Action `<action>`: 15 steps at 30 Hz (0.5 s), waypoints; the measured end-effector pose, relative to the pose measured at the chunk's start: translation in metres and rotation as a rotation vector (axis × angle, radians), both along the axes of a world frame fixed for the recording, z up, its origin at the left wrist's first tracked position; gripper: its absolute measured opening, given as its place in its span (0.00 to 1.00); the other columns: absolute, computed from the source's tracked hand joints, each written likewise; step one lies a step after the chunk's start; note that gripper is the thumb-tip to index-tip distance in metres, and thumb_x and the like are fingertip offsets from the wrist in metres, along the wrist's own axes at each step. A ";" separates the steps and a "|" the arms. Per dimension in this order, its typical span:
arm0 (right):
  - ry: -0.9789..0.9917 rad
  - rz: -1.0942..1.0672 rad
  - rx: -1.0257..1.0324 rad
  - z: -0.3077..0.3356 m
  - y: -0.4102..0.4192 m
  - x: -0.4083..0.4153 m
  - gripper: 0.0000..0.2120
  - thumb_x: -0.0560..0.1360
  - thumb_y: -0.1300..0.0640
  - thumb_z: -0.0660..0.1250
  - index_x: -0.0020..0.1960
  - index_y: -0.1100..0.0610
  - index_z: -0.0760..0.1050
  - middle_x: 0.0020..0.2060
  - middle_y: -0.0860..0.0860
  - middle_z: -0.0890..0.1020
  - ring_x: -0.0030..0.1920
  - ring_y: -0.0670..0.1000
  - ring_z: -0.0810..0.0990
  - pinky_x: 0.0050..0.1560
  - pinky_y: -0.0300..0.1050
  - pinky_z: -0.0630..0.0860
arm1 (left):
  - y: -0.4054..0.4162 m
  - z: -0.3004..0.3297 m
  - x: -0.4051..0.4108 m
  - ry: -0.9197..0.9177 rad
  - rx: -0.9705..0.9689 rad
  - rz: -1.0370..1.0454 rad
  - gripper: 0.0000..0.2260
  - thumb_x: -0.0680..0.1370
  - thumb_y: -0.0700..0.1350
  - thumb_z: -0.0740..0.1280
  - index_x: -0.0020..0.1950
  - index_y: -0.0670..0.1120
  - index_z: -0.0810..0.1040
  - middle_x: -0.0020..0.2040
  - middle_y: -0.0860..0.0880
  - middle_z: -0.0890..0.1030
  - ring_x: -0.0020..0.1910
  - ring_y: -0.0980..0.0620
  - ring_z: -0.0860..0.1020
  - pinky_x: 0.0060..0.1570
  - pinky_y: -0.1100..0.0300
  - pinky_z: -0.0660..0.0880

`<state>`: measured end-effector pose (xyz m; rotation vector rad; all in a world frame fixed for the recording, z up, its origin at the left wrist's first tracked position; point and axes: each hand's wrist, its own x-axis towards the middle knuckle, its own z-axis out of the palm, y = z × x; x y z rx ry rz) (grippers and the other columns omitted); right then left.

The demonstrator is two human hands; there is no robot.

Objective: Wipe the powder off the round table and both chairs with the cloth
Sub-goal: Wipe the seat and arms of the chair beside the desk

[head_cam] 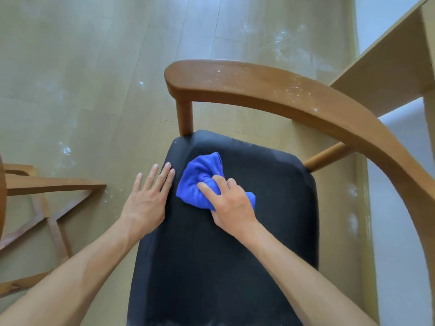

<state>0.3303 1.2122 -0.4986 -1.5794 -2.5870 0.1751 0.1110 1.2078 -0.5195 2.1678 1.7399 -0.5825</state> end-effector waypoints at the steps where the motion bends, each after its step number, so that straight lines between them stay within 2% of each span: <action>1: -0.011 0.019 0.023 0.000 -0.005 0.019 0.27 0.57 0.65 0.72 0.56 0.53 0.82 0.49 0.57 0.82 0.31 0.56 0.73 0.28 0.45 0.74 | 0.001 0.000 0.001 0.009 -0.002 -0.010 0.33 0.77 0.40 0.48 0.74 0.46 0.29 0.75 0.49 0.29 0.77 0.44 0.36 0.74 0.44 0.42; 4: -0.012 -0.134 0.054 0.002 -0.019 0.086 0.26 0.57 0.68 0.73 0.55 0.56 0.83 0.49 0.59 0.82 0.32 0.59 0.74 0.28 0.48 0.75 | 0.005 0.003 0.001 0.044 -0.008 -0.049 0.33 0.78 0.40 0.49 0.76 0.46 0.31 0.76 0.49 0.30 0.76 0.44 0.36 0.74 0.43 0.42; 7: 0.020 -0.522 -0.063 0.005 -0.048 0.145 0.27 0.62 0.70 0.75 0.60 0.57 0.79 0.55 0.60 0.79 0.42 0.64 0.76 0.36 0.53 0.78 | 0.007 0.005 0.001 0.058 -0.008 -0.069 0.32 0.78 0.40 0.49 0.76 0.46 0.31 0.77 0.49 0.32 0.77 0.43 0.36 0.74 0.43 0.42; 9: 0.076 -0.815 -0.219 0.006 -0.065 0.166 0.24 0.69 0.62 0.72 0.64 0.53 0.75 0.57 0.58 0.76 0.49 0.63 0.76 0.44 0.55 0.77 | 0.006 0.006 0.002 0.057 -0.014 -0.061 0.32 0.79 0.40 0.49 0.76 0.46 0.32 0.77 0.49 0.32 0.77 0.44 0.36 0.74 0.43 0.43; 11: 0.152 -1.119 -0.328 0.008 -0.073 0.168 0.12 0.72 0.51 0.62 0.54 0.51 0.74 0.50 0.58 0.78 0.43 0.60 0.78 0.44 0.54 0.79 | 0.007 0.007 0.003 0.054 -0.026 -0.051 0.32 0.79 0.39 0.49 0.76 0.46 0.32 0.77 0.50 0.32 0.77 0.44 0.36 0.74 0.44 0.43; 12: 0.179 -1.218 -0.349 0.009 -0.075 0.163 0.10 0.71 0.49 0.57 0.48 0.52 0.72 0.46 0.60 0.79 0.39 0.59 0.78 0.42 0.55 0.80 | 0.008 0.007 0.004 0.050 -0.029 -0.050 0.32 0.79 0.39 0.50 0.77 0.46 0.32 0.77 0.50 0.32 0.77 0.44 0.36 0.74 0.44 0.44; 13: 0.195 -1.281 -0.336 0.009 -0.077 0.157 0.10 0.72 0.50 0.55 0.47 0.52 0.71 0.45 0.61 0.79 0.38 0.59 0.77 0.41 0.55 0.80 | 0.010 0.007 0.003 0.046 -0.030 -0.051 0.33 0.79 0.39 0.50 0.77 0.46 0.33 0.77 0.50 0.32 0.77 0.44 0.36 0.74 0.44 0.44; 15: 0.196 -1.293 -0.257 0.010 -0.084 0.140 0.10 0.75 0.56 0.58 0.54 0.54 0.72 0.51 0.59 0.76 0.42 0.60 0.76 0.43 0.55 0.78 | 0.011 0.007 0.003 0.041 -0.026 -0.046 0.33 0.79 0.39 0.51 0.77 0.47 0.33 0.77 0.50 0.32 0.77 0.44 0.37 0.74 0.44 0.45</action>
